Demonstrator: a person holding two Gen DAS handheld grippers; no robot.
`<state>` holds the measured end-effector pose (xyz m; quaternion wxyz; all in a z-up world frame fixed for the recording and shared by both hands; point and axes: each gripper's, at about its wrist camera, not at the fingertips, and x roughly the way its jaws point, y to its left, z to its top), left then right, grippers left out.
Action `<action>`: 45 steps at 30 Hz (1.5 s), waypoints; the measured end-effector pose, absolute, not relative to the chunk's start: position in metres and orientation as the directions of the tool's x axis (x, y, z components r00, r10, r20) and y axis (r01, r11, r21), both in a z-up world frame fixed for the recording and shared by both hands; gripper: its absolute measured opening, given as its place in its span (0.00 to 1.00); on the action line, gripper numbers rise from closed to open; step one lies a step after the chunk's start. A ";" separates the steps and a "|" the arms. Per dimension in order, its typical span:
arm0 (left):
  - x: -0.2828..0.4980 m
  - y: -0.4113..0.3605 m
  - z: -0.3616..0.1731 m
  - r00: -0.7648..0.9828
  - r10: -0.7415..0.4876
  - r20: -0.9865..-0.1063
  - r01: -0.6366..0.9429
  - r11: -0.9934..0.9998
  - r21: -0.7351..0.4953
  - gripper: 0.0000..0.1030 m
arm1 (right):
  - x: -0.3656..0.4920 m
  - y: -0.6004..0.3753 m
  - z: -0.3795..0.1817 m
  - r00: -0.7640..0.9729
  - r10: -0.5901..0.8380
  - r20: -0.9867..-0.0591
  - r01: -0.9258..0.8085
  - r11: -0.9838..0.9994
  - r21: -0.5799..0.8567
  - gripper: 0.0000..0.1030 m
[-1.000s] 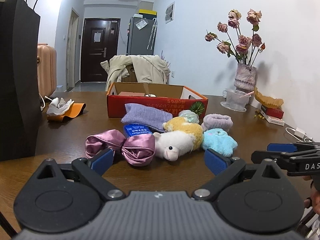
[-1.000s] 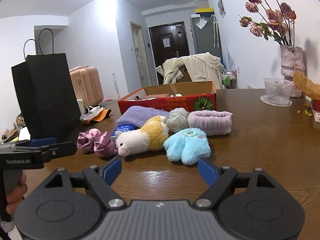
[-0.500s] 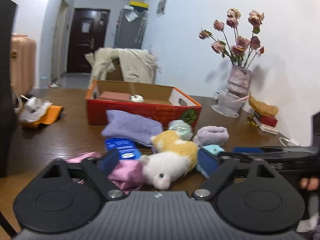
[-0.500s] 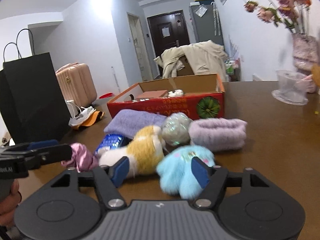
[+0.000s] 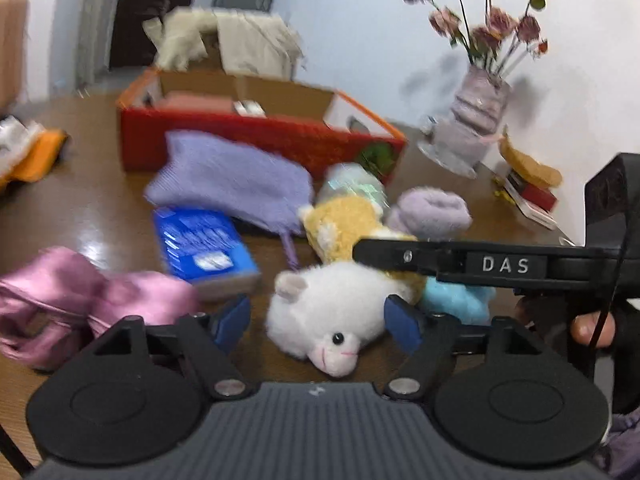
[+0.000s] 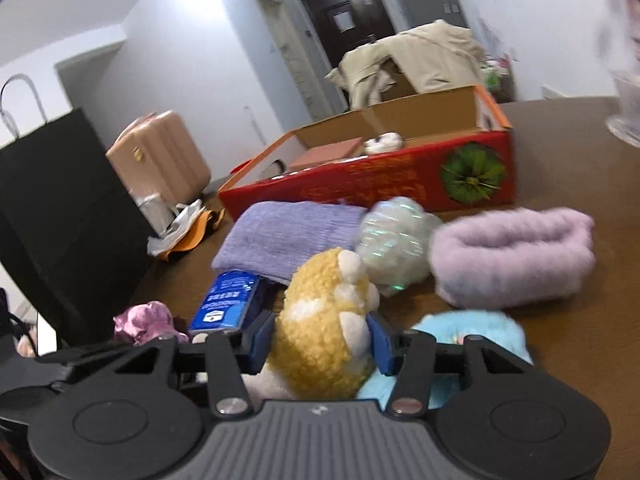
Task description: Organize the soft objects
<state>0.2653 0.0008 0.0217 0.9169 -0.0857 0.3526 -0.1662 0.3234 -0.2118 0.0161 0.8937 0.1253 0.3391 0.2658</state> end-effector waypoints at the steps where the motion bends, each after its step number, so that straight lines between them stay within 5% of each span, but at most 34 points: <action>1: 0.267 -0.004 0.020 0.681 -0.372 -0.630 0.251 0.928 -0.277 0.64 | 0.321 -0.216 0.015 0.634 0.556 -0.537 -0.375 0.829 0.416 0.45; 20: 0.192 -0.036 0.084 0.762 -0.415 -0.497 0.321 0.909 -0.265 0.60 | 0.231 -0.258 0.074 0.766 0.535 -0.355 -0.381 0.824 0.420 0.42; 31: 0.305 -0.033 0.132 0.744 -0.509 -0.433 0.410 0.860 -0.305 0.60 | 0.312 -0.273 0.128 0.815 0.501 -0.291 -0.378 0.841 0.388 0.42; 39: 0.467 -0.023 0.116 0.695 -0.495 -0.522 0.325 0.863 -0.386 0.60 | 0.478 -0.263 0.116 0.785 0.468 -0.405 -0.281 0.853 0.439 0.42; 45: 0.507 -0.016 0.071 0.673 -0.421 -0.608 0.233 0.901 -0.367 0.62 | 0.539 -0.246 0.069 0.748 0.400 -0.529 -0.206 0.899 0.387 0.41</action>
